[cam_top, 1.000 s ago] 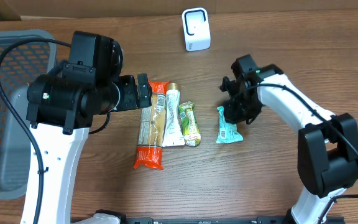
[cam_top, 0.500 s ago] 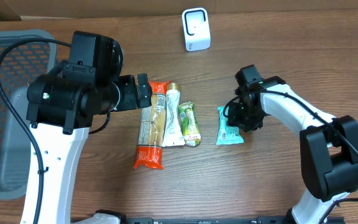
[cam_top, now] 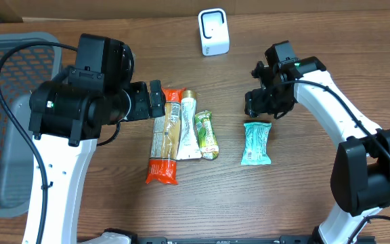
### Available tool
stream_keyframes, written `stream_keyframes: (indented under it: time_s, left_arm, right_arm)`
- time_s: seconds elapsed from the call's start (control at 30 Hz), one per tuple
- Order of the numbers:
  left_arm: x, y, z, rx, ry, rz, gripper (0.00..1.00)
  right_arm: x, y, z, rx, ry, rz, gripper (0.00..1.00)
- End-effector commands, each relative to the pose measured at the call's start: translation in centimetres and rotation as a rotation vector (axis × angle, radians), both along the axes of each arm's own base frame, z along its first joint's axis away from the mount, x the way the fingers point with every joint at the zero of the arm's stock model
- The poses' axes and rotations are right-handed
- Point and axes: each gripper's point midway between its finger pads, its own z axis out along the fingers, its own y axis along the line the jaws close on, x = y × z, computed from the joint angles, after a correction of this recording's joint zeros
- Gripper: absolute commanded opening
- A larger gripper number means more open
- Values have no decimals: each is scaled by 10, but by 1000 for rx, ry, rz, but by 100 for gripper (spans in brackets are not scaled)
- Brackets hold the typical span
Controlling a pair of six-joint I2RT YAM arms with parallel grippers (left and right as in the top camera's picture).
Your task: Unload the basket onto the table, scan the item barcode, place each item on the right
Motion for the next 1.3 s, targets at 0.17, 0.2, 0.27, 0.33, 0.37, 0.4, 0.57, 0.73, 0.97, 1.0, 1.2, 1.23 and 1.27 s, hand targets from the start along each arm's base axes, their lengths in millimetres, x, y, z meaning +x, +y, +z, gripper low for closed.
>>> stream_keyframes:
  time_s: [0.17, 0.2, 0.27, 0.33, 0.37, 0.4, 0.57, 0.73, 0.97, 1.0, 1.2, 1.23, 1.27]
  left_arm:
    - [2, 0, 4, 10, -16, -20, 100]
    - [2, 0, 4, 10, -16, -20, 99]
    - [2, 0, 4, 10, -16, -20, 99]
    - [2, 0, 4, 10, -16, -20, 100]
    - [2, 0, 4, 10, -16, -20, 100]
    - [2, 0, 4, 10, -16, -20, 100]
    - [2, 0, 4, 10, -16, -20, 99]
    - [2, 0, 4, 10, -16, -20, 100]
    - [2, 0, 4, 10, -16, -20, 100]
    - [2, 0, 4, 10, -16, -20, 100]
    - [2, 0, 4, 10, -16, -20, 100]
    - [2, 0, 4, 10, -16, -20, 100]
    - [2, 0, 4, 10, -16, -20, 100]
  right_arm:
    - [-15, -10, -33, -73, -8, 466, 77]
    - [-17, -10, -36, -74, -2, 479, 77]
    - [-23, -12, -44, -75, 16, 521, 77]
    - [-25, -12, -51, -75, 31, 522, 76]
    - [-26, -13, -54, -75, 36, 522, 74]
    - [-27, -13, -59, -75, 47, 523, 69]
    - [-37, -15, -72, -71, 110, 526, 53]
    - [-45, -15, -76, -61, 171, 449, 20]
    - [-40, -23, -76, -74, 261, 23, 4]
    - [-39, -27, -76, -73, 272, -33, 4]
    - [-20, -45, -69, 108, 337, -375, 4]
    - [-15, -48, -66, 153, 345, -419, 4]
    - [-9, -53, -60, 236, 359, -473, 4]
